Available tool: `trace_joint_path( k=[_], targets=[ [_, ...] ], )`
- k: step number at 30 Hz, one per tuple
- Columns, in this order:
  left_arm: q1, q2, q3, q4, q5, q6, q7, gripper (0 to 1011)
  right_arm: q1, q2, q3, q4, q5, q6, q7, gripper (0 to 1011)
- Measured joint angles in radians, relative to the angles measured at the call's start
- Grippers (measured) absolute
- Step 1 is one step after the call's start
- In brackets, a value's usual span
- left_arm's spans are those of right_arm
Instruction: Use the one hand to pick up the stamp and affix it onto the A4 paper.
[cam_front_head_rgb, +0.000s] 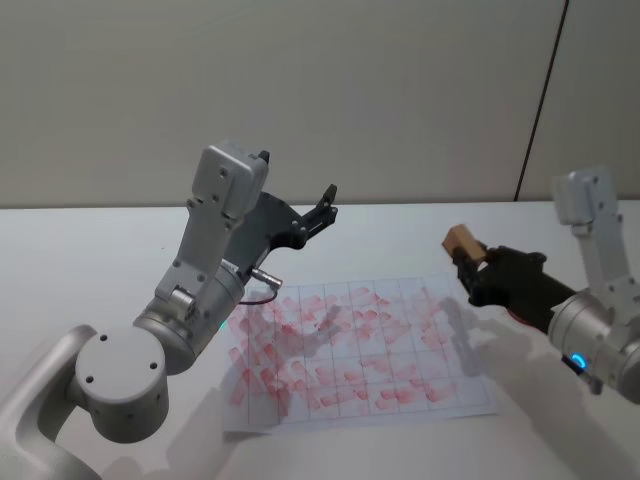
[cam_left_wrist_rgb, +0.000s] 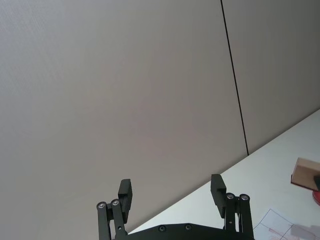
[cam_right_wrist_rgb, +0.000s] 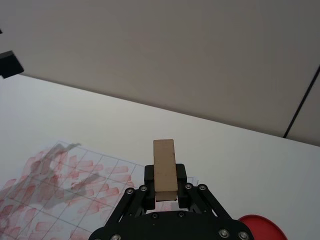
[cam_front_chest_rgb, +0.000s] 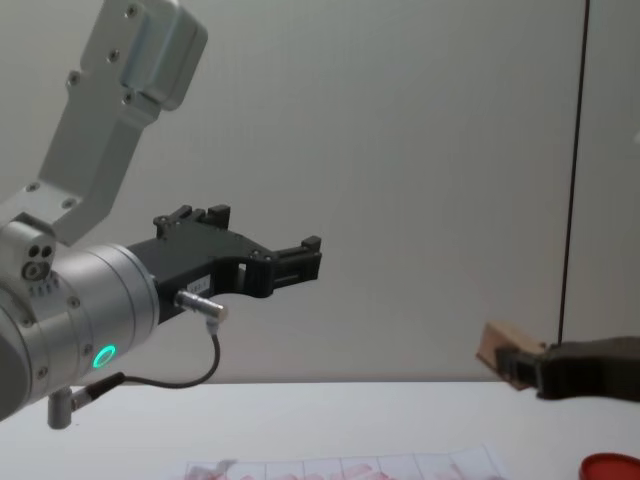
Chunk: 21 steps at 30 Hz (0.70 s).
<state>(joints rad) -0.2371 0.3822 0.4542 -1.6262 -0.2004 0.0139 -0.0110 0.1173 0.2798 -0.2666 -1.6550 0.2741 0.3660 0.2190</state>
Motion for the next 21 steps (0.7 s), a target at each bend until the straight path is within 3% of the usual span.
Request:
trace_joint_path(
  k=[9, 21],
  targets=[
    [0.0, 0.0, 0.0, 0.0, 0.0, 0.0, 0.0, 1001, 0.004, 0.01, 0.024, 0.003, 0.022, 0.024, -0.058, 217],
    [0.0, 0.0, 0.0, 0.0, 0.0, 0.0, 0.0, 1001, 0.009, 0.021, 0.041, 0.071, 0.007, 0.04, -0.1, 217]
  ],
)
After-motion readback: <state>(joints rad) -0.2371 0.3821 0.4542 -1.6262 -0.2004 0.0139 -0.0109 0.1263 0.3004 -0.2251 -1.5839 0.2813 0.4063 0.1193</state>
